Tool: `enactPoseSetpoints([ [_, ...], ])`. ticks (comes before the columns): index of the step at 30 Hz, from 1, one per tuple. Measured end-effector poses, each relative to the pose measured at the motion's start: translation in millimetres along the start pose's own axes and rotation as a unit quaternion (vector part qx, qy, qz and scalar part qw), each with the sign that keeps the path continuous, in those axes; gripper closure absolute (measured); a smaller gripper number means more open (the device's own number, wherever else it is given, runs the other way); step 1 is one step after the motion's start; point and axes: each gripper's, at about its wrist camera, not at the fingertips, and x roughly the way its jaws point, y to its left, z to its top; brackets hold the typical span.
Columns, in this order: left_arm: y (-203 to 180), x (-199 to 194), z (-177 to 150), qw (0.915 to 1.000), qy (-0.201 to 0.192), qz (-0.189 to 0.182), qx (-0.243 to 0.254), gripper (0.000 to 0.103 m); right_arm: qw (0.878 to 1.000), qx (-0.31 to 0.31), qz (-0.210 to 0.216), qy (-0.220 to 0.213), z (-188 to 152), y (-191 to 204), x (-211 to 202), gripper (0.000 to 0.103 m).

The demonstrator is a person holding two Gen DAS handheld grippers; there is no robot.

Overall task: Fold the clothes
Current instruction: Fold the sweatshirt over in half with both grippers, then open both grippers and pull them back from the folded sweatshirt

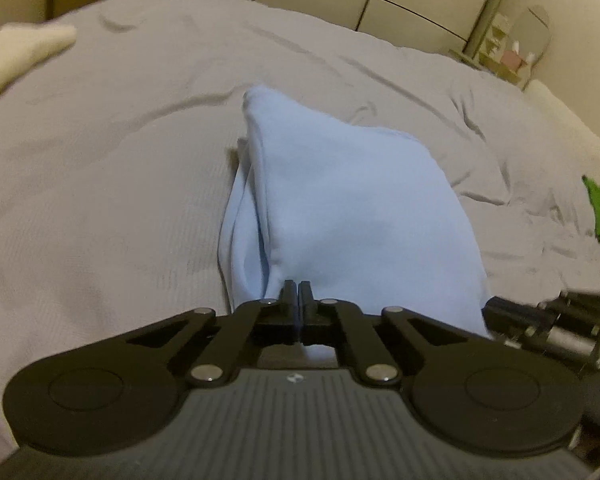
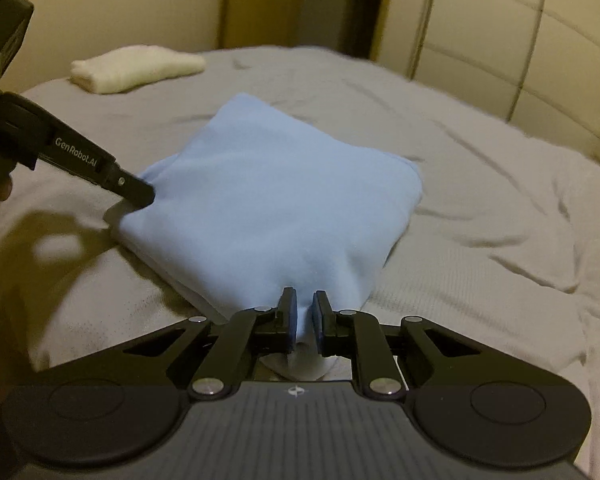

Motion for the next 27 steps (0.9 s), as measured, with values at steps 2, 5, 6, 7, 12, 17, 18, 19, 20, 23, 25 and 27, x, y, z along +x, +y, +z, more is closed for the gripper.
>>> enactPoseSetpoints([
  [2, -3.6, -3.2, 14.0, 0.9999, -0.009, 0.003, 0.013, 0.097, 0.993, 0.098, 0.06, -0.002, 17.9, -38.3, -5.9, 0.086],
  [5, -7.5, -1.9, 39.3, 0.9994, -0.025, 0.002, 0.026, 0.096, 0.979, 0.181, 0.091, -0.027, 39.7, -84.0, -5.9, 0.078],
  [6, -7.7, 3.8, 51.2, 0.9992, -0.031, -0.002, 0.025, 0.096, 0.978, 0.189, 0.085, -0.03, 46.4, -94.9, 0.5, 0.077],
  [7, -7.3, 10.1, 61.8, 0.999, -0.035, -0.006, 0.027, 0.096, 0.977, 0.196, 0.081, -0.03, 51.8, -105.3, 10.3, 0.077],
  [12, -0.5, 63.2, 94.8, 0.9994, -0.005, -0.024, 0.023, 0.096, 0.965, 0.249, 0.08, -0.021, 62.5, -148.8, 71.7, 0.075],
  [17, 23.4, 114.0, 80.6, 0.9991, 0.034, 0.018, 0.017, 0.1, 0.962, 0.259, 0.084, 0.006, 54.1, -147.1, 120.2, 0.075],
  [18, 30.8, 118.1, 76.0, 0.9994, 0.033, 0.01, 0.004, 0.1, 0.968, 0.239, 0.078, 0.011, 54.5, -140.3, 123.2, 0.075],
  [19, 36.8, 119.7, 73.4, 0.9995, 0.031, 0.002, -0.01, 0.1, 0.973, 0.217, 0.071, 0.015, 54.9, -133.5, 125.3, 0.074],
  [20, 41.4, 119.1, 72.3, 0.9993, 0.03, -0.004, -0.023, 0.1, 0.978, 0.198, 0.064, 0.017, 56.0, -128.1, 124.8, 0.074],
  [23, 38.9, 111.4, 74.4, 0.9994, 0.024, -0.001, -0.026, 0.1, 0.983, 0.178, 0.051, 0.013, 57.7, -125.7, 114.4, 0.074],
  [25, 31.4, 97.5, 75.8, 0.9997, 0.018, 0.01, -0.015, 0.101, 0.978, 0.199, 0.055, -0.006, 56.6, -127.6, 99.1, 0.073],
  [27, 23.1, 78.3, 76.5, 0.9999, 0.006, 0.006, -0.014, 0.1, 0.972, 0.221, 0.064, -0.035, 49.1, -128.3, 76.9, 0.07],
])
